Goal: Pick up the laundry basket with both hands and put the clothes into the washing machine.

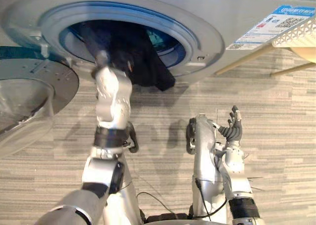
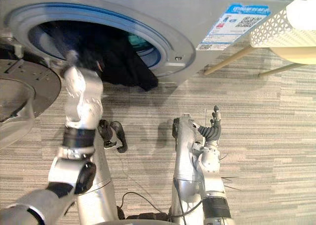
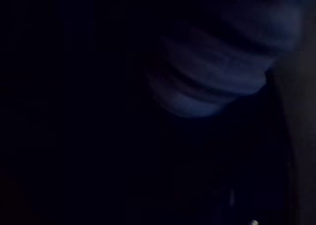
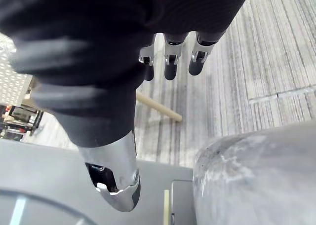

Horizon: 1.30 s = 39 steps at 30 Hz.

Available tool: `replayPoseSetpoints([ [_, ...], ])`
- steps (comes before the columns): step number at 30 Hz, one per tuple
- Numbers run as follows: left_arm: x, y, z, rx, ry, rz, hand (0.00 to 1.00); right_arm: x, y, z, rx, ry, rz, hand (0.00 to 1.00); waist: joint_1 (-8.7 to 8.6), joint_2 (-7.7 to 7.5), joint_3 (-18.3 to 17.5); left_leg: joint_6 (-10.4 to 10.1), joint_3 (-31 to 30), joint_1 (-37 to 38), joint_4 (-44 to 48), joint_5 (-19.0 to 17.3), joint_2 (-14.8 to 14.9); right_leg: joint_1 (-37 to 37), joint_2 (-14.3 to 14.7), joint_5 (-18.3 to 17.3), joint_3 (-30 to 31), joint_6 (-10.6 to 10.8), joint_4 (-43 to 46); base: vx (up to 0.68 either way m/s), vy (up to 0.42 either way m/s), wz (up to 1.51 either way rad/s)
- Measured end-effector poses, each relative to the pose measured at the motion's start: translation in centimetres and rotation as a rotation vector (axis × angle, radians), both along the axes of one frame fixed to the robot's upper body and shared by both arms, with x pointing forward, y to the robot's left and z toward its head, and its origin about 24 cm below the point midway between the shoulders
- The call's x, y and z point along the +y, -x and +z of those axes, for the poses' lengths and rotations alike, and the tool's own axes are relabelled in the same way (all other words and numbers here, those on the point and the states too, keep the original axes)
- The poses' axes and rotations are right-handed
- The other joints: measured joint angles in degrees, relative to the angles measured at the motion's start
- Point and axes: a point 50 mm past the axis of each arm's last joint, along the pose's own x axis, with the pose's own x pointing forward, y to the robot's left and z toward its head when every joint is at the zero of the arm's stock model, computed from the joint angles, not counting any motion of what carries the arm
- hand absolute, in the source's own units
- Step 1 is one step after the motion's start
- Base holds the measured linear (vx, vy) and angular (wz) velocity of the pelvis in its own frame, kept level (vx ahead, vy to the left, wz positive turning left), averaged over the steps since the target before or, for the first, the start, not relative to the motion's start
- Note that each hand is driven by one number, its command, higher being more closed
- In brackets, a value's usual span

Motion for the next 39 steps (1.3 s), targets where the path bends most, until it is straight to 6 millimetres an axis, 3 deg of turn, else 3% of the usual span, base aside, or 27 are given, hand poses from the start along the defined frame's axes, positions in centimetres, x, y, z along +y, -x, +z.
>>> replayPoseSetpoints([
  [3, 0.0, -0.1, 3.0, -0.043, -0.003, 0.033, 1.0, 0.1, 0.1, 0.2, -0.017, -0.001, 0.018, 0.0, -0.36, -0.04, 0.0, 0.0, -1.0, -1.1, 1.1, 0.0, 0.1, -0.4, 0.4, -0.4, -0.7, -0.4, 1.0, 0.04, -0.03, 0.0],
  [7, 0.7, -0.1, 5.3, -0.058, -0.024, 0.121, 1.0, 0.2, 0.3, 0.3, -0.043, -0.018, 0.03, 0.0, -1.34, -1.02, 0.0, -0.1, -1.8, -2.6, 2.0, 0.0, 0.2, -1.7, 0.5, -0.7, -1.2, -1.1, 2.2, 0.02, -0.028, 0.01],
  [8, 0.8, 0.0, 6.0, -0.069, -0.041, 0.152, 0.0, 0.3, 0.3, 0.4, -0.055, -0.028, 0.029, 0.0, -1.49, -1.52, 0.1, -0.3, -1.9, -3.1, 2.1, 0.1, 0.3, -2.4, 0.5, -0.7, -1.2, -1.1, 2.5, 0.0, 0.0, 0.0],
  [14, 1.3, 0.8, 9.3, -0.126, -0.208, 0.339, 0.0, 0.1, 0.8, 0.8, -0.106, -0.062, 0.022, 0.0, -1.52, -2.05, -0.1, -1.2, -3.2, -6.3, 2.2, 0.7, 0.7, -5.0, 0.8, -0.2, -2.5, -2.0, 2.6, 0.03, -0.019, -0.03],
  [19, 0.2, -0.9, 10.3, -0.042, -0.522, 0.478, 0.0, -0.2, 0.8, 0.7, -0.108, -0.054, 0.027, 0.0, -1.46, -2.09, -0.2, -1.4, -3.7, -6.9, 2.2, 1.0, 0.1, -5.1, 0.5, -0.3, -3.1, -2.1, 2.7, 0.04, -0.007, 0.05],
  [27, -4.0, -4.5, 6.4, 0.133, -1.248, 0.745, 0.0, -0.1, 0.7, 0.9, -0.129, -0.06, 0.069, 0.0, -1.41, -3.01, -0.1, -1.7, -4.6, -8.6, 3.6, 1.1, -0.2, -6.2, 0.4, -0.5, -3.5, -2.4, 4.3, 0.01, 0.0, 0.01],
  [33, -5.0, -4.4, 6.3, 0.113, -1.298, 0.747, 0.0, 0.0, 0.6, 0.9, -0.124, -0.053, 0.105, 0.0, -1.33, -3.31, -0.2, -2.4, -5.2, -8.5, 3.7, 1.5, -0.3, -6.2, -0.1, -1.1, -4.2, -3.3, 5.6, 0.02, -0.03, 0.06],
  [37, -5.5, -3.2, 7.1, 0.038, -1.238, 0.765, 0.0, -0.1, 0.6, 0.6, -0.102, -0.052, 0.102, 0.0, -0.99, -3.31, -0.2, -3.1, -6.5, -8.0, 4.1, 1.9, -1.1, -5.0, -0.6, -1.9, -4.8, -4.0, 6.6, 0.03, -0.033, 0.11],
  [39, -5.4, -2.3, 6.2, -0.003, -1.157, 0.747, 0.0, 0.0, 0.6, 0.1, -0.071, -0.038, 0.104, 0.0, -0.43, -3.31, -0.2, -3.2, -6.7, -5.8, 3.8, 1.8, -1.2, -2.8, -1.0, -2.8, -5.2, -4.4, 6.8, 0.02, -0.043, 0.11],
])
